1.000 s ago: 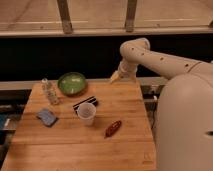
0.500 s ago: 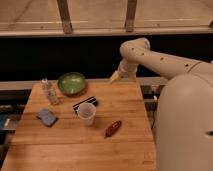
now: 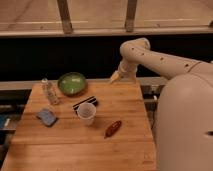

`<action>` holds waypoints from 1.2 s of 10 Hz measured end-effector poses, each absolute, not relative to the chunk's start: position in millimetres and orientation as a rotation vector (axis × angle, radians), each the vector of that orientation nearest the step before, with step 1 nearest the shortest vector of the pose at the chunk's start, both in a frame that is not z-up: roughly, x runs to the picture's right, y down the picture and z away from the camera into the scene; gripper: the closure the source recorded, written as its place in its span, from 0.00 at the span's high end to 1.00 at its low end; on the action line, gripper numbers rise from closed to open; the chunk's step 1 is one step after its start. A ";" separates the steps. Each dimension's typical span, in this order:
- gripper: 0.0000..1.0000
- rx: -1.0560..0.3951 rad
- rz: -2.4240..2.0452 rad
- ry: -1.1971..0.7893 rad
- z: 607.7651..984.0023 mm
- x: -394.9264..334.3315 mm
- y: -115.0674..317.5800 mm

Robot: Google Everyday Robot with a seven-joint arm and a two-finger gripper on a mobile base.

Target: Knock the bottle over

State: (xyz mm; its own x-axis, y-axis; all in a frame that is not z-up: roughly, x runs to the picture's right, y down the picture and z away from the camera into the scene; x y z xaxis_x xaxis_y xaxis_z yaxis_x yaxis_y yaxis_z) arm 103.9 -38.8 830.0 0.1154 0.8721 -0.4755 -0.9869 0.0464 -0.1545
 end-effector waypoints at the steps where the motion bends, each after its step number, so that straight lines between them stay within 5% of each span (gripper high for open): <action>1: 0.80 -0.499 1.447 0.282 830.0 103.9 -38.8; 7: 0.77 -0.500 1.447 0.282 830.0 103.9 -38.8; 12: 0.25 -0.496 1.443 0.283 829.6 103.8 -39.7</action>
